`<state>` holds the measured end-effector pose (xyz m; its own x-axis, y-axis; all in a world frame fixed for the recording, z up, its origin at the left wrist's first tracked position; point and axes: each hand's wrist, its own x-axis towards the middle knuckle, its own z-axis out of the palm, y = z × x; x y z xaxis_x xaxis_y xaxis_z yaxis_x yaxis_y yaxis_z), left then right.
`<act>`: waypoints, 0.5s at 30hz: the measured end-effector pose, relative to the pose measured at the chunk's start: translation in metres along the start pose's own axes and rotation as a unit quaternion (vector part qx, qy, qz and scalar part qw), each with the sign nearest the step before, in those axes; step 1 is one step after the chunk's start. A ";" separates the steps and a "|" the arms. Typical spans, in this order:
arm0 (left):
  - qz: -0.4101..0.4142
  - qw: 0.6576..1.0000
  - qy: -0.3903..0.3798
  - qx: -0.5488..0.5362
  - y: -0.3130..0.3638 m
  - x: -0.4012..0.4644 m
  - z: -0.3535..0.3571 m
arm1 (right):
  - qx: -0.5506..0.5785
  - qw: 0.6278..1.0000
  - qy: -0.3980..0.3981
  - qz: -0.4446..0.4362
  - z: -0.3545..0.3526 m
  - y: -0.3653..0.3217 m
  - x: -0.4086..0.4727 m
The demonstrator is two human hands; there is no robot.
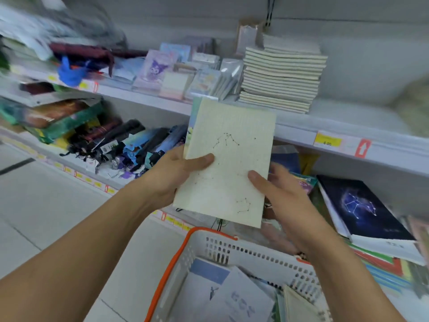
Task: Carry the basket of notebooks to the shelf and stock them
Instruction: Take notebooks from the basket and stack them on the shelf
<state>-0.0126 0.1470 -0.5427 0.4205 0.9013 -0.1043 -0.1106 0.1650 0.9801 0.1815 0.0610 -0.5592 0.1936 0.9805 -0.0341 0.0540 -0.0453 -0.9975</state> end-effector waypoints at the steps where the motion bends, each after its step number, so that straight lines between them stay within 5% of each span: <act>1: 0.022 1.000 0.012 -0.010 0.002 0.000 0.003 | 0.078 0.996 -0.052 0.002 0.004 -0.002 -0.004; 3: 0.064 0.997 0.046 -0.025 0.008 0.002 0.012 | 0.109 0.990 -0.059 -0.061 0.009 -0.012 -0.009; 7: 0.134 0.987 0.079 0.033 0.018 0.004 0.037 | 0.070 0.985 0.072 -0.139 0.003 -0.038 0.007; 12: 0.176 0.982 0.067 0.025 0.039 0.022 0.052 | 0.029 0.995 -0.043 -0.091 -0.022 -0.080 0.006; 15: 0.169 0.983 0.005 -0.068 0.070 0.023 0.064 | 0.121 0.988 0.000 -0.101 -0.038 -0.105 0.016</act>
<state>0.0471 0.1540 -0.4660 0.3299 0.9179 0.2207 -0.3623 -0.0928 0.9274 0.2163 0.0744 -0.4522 0.2023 0.9649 0.1672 -0.1433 0.1981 -0.9696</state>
